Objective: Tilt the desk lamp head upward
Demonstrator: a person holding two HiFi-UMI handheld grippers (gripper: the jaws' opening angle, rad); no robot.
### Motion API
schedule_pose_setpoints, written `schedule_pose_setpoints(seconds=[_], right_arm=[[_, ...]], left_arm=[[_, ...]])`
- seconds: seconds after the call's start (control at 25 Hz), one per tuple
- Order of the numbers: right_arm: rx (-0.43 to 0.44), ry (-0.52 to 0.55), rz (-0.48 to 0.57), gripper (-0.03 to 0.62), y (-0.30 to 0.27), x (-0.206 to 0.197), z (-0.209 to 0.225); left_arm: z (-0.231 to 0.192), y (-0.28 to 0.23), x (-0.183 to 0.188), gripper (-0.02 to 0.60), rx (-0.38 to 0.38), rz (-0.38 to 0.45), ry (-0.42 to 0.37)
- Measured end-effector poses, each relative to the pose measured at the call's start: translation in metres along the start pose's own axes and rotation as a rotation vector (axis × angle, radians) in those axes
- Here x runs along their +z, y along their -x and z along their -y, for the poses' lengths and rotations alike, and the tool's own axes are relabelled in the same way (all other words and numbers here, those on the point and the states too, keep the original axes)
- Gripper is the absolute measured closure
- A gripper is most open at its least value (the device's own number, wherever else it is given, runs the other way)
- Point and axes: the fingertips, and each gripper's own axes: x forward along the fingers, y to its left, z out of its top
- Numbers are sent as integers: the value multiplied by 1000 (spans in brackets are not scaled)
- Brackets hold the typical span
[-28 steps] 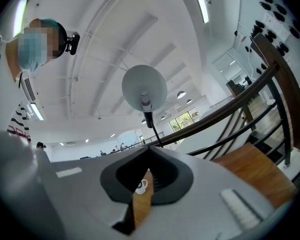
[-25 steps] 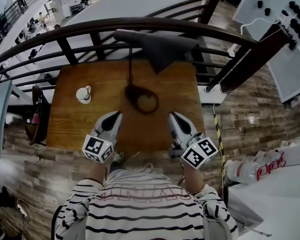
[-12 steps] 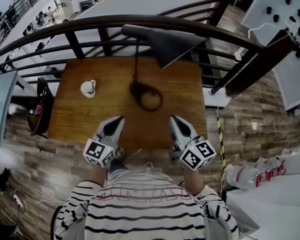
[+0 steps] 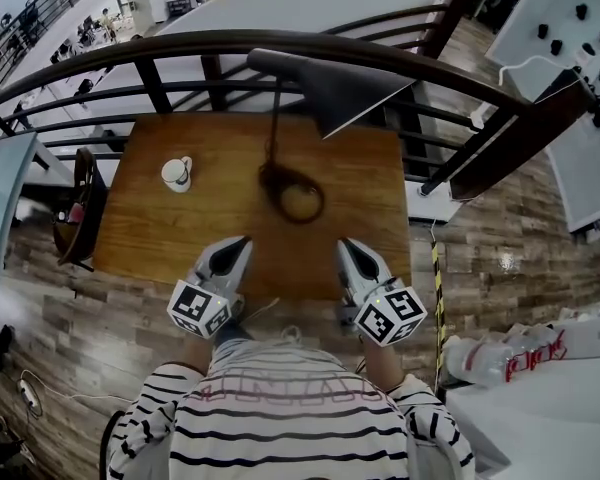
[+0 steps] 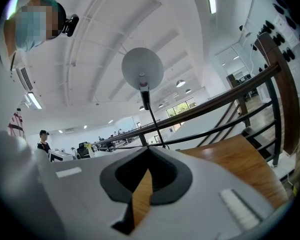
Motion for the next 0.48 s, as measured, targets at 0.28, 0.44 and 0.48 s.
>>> schedule_pose_setpoints(seconds=[0.28,0.44,0.48], right_arm=[[2,-1,0,595,0,-2,2],[1,0,-6,596,-4,0,4],[2,1,-6,595,-6,0,4]], left_arm=[[3,-1,-2,580,1,-2,-1],[1,-5,0,580,4,-4,-5],[0,-5,0,580,4,-5,-6]])
